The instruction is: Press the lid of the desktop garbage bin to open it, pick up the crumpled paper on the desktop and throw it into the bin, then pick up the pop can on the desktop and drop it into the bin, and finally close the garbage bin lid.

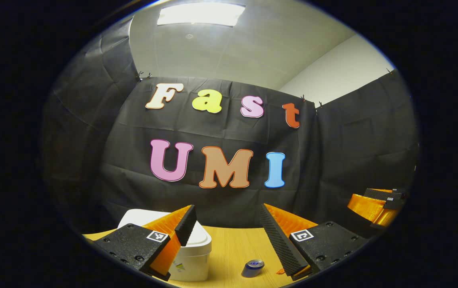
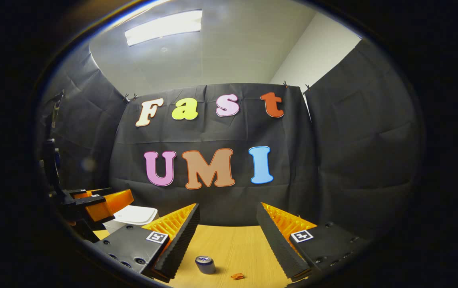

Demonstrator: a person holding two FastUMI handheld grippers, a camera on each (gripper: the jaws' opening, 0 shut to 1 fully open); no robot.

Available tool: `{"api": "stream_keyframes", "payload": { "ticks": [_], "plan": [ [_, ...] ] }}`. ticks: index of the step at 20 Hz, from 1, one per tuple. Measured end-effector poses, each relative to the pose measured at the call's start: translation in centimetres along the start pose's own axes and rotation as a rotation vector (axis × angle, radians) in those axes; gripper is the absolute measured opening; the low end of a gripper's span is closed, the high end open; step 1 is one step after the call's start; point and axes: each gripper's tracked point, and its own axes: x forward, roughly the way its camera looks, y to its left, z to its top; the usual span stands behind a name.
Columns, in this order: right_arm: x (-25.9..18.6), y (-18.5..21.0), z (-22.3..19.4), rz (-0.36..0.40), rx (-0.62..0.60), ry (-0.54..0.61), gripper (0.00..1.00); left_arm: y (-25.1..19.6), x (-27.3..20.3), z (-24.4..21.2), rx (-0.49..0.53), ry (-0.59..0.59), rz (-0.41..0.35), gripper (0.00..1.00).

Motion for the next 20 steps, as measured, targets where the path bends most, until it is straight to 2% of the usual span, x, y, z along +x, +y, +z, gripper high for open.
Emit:
{"api": "stream_keyframes", "payload": {
  "ticks": [13, 20],
  "plan": [
    [-0.2, 1.3, -0.2, 0.02, -0.002, -0.003, 0.95, 0.6, -0.2, -0.3, -0.013, 0.005, 0.012, 0.95],
    [-0.5, 1.2, 0.4, 0.014, 0.011, -0.015, 0.95, 1.4, -0.3, 0.3, 0.001, -0.021, 0.045, 0.95]
  ]
}}
